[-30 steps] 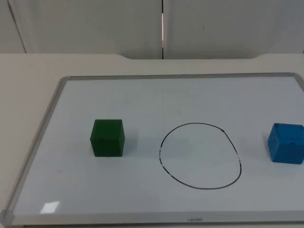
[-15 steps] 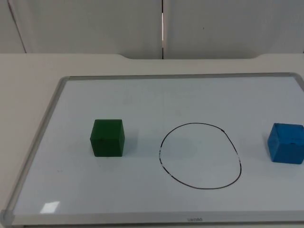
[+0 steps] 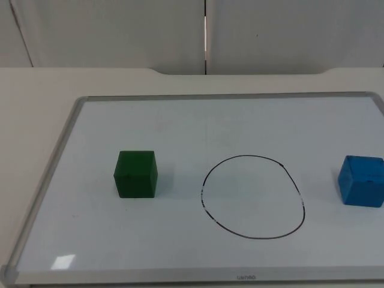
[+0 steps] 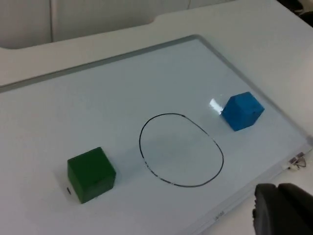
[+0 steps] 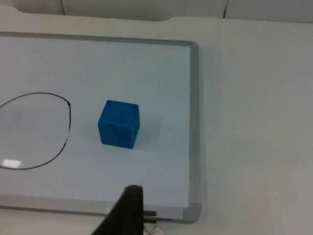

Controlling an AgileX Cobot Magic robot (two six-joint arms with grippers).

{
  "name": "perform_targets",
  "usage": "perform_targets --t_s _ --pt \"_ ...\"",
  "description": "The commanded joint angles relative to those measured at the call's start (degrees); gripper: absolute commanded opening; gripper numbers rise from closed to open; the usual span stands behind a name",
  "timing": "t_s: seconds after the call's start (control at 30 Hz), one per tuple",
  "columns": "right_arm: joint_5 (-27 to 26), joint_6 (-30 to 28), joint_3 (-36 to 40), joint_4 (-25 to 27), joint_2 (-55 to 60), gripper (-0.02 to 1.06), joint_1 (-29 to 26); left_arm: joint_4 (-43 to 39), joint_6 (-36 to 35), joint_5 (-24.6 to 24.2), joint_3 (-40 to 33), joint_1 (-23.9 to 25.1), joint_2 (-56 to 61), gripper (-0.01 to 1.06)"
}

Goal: Push the two cubes into the marked area.

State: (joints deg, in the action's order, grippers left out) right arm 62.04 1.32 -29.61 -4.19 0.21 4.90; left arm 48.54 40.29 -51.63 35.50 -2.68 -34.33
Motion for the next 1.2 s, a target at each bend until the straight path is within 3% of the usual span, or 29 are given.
perform_targets --t_s 0.0,0.37,0.47,0.67,0.7,0.8,1.0,1.17 --pt "-0.3 -0.5 0.2 0.0 -0.2 1.05 -0.4 6.6 6.2 2.4 0.2 -0.3 -5.7 0.00" --pt "-0.3 -0.5 0.2 0.0 -0.2 1.05 -0.4 21.2 18.6 3.4 0.2 -0.4 -23.7 0.00" --pt "-0.3 -0.5 0.2 0.0 -0.2 1.05 -0.4 21.5 19.2 4.6 0.2 -1.5 -25.9 0.00" --pt "-0.3 -0.5 0.2 0.0 -0.2 1.05 -0.4 21.5 19.2 15.1 0.2 -10.2 -34.7 0.00" --pt "-0.3 -0.5 0.2 0.0 -0.2 1.05 -0.4 21.5 19.2 15.1 0.2 -10.2 -34.7 0.00" --pt "-0.3 -0.5 0.2 0.0 -0.2 1.05 -0.4 21.5 16.8 25.2 0.2 -14.7 -40.7 0.00" --pt "-0.3 -0.5 0.2 0.0 -0.2 1.05 -0.4 21.5 14.9 35.7 0.2 -15.0 -47.3 0.00" --pt "-0.3 -0.5 0.2 0.0 -0.2 1.05 -0.4 21.5 14.2 40.3 0.3 -15.0 -50.7 0.00"
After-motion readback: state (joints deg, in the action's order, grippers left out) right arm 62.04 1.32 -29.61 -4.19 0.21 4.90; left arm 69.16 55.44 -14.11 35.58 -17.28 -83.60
